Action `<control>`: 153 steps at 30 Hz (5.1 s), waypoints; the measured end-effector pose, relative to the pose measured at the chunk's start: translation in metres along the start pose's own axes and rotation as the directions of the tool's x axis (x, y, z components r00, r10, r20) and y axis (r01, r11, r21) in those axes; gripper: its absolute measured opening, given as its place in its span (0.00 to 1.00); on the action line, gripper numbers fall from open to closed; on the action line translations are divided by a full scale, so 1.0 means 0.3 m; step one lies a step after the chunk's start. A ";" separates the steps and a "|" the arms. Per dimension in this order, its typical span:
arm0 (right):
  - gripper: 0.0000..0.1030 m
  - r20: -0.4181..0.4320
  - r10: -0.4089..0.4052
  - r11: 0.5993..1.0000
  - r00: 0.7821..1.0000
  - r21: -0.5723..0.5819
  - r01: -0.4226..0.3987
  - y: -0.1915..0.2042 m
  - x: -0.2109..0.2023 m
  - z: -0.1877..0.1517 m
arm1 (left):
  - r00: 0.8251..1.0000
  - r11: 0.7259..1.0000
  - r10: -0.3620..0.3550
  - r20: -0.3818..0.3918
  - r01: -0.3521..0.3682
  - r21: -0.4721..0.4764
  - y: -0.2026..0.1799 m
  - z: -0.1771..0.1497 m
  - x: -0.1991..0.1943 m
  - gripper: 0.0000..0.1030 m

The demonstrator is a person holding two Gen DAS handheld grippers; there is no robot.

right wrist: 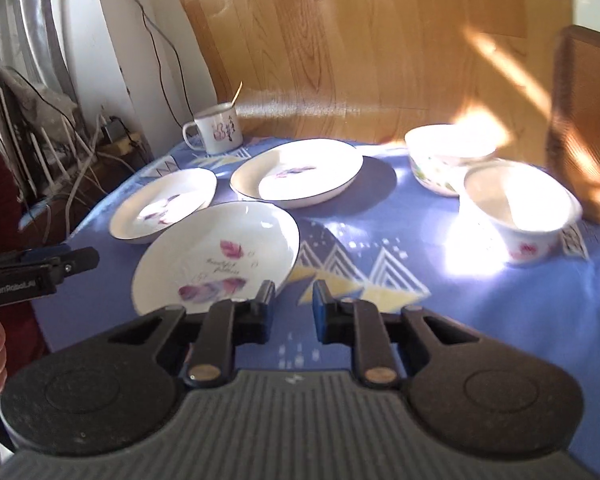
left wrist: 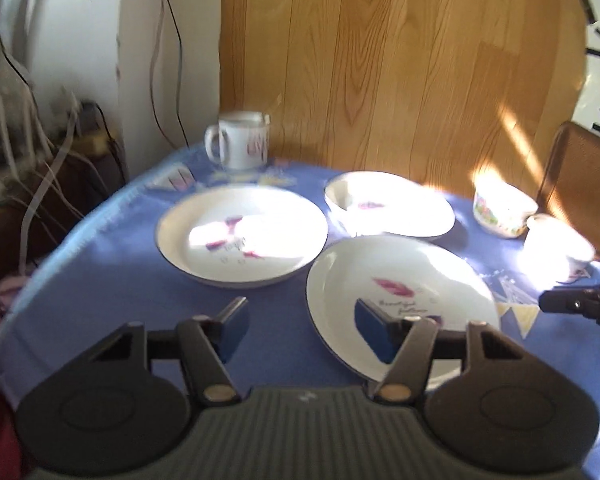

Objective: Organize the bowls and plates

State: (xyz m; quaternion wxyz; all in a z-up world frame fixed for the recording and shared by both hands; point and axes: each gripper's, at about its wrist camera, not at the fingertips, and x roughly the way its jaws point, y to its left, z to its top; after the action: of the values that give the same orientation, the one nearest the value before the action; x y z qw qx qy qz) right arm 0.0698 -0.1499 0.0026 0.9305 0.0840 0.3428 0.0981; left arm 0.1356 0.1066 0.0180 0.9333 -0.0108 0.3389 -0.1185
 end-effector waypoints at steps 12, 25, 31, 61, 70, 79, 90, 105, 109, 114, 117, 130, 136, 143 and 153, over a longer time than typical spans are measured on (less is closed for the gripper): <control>0.14 -0.209 0.004 0.996 0.978 0.085 0.014 -0.027 0.292 0.109 | 0.974 0.990 -0.128 -0.188 0.114 -0.084 0.049 0.018 0.258 0.16; 0.12 -0.204 -0.017 0.986 0.979 0.160 0.051 -0.165 0.043 0.037 | 0.961 0.978 -0.206 -0.186 0.198 -0.060 -0.153 0.009 0.182 0.14; 0.12 -0.168 -0.076 0.972 0.983 0.207 0.111 -0.267 -0.118 -0.011 | 0.949 0.963 -0.261 -0.178 0.268 0.018 -0.340 0.008 0.142 0.14; 0.18 -0.048 -0.060 0.991 0.997 0.117 0.065 -0.299 -0.213 0.120 | 0.984 0.988 -0.154 -0.090 0.153 -0.016 -0.177 0.148 0.099 0.22; 0.18 -0.199 0.044 0.993 0.979 0.116 -0.021 -0.230 0.216 0.403 | 0.950 0.985 -0.126 -0.287 0.153 0.073 -0.076 0.520 0.525 0.36; 0.24 -0.291 0.053 0.987 0.955 0.158 -0.007 -0.267 0.460 0.454 | 0.907 0.971 -0.224 -0.355 0.241 0.002 0.023 0.598 0.778 0.34; 0.25 -0.329 0.059 0.979 0.943 0.202 0.010 -0.302 0.555 0.451 | 0.871 0.972 -0.216 -0.440 0.236 -0.010 0.018 0.544 0.848 0.21; 0.13 -0.297 0.077 0.976 0.952 0.219 -0.011 -0.274 0.469 0.445 | 0.905 0.978 -0.207 -0.372 0.193 -0.075 0.003 0.578 0.717 0.17; 0.13 -0.277 0.073 0.978 0.958 0.206 -0.015 -0.264 0.343 0.427 | 0.911 0.976 -0.216 -0.351 0.212 -0.052 -0.056 0.554 0.594 0.17; 0.13 -0.274 0.056 0.982 0.960 0.191 -0.002 -0.267 0.135 0.334 | 0.905 0.967 -0.240 -0.352 0.255 -0.004 -0.189 0.420 0.409 0.17; 0.13 -0.280 0.032 0.982 0.960 0.187 0.022 -0.283 0.010 0.249 | 0.890 0.957 -0.265 -0.371 0.289 0.010 -0.260 0.334 0.316 0.17; 0.10 -0.312 -0.039 0.976 0.949 0.193 0.103 -0.350 -0.195 -0.028 | 0.901 0.949 -0.247 -0.357 0.299 0.098 -0.475 0.043 0.185 0.17; 0.11 -0.264 -0.040 0.983 0.964 0.162 0.085 -0.360 -0.200 -0.045 | 0.917 0.954 -0.229 -0.327 0.278 0.109 -0.479 0.036 0.168 0.17; 0.18 -0.224 -0.101 0.982 0.969 0.134 0.134 -0.354 -0.224 -0.052 | 0.913 0.954 -0.236 -0.332 0.282 0.098 -0.473 0.030 0.167 0.16; 0.24 -0.170 -0.122 0.979 0.978 0.139 0.147 -0.353 -0.273 -0.010 | 0.911 0.947 -0.282 -0.299 0.315 0.066 -0.396 0.050 0.100 0.16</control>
State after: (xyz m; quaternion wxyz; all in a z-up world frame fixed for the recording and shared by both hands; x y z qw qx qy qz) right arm 0.0199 -0.2717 0.0275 0.8954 0.1223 0.4280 0.0151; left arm 0.1420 -0.0167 0.0227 0.8444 0.0073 0.4574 -0.2789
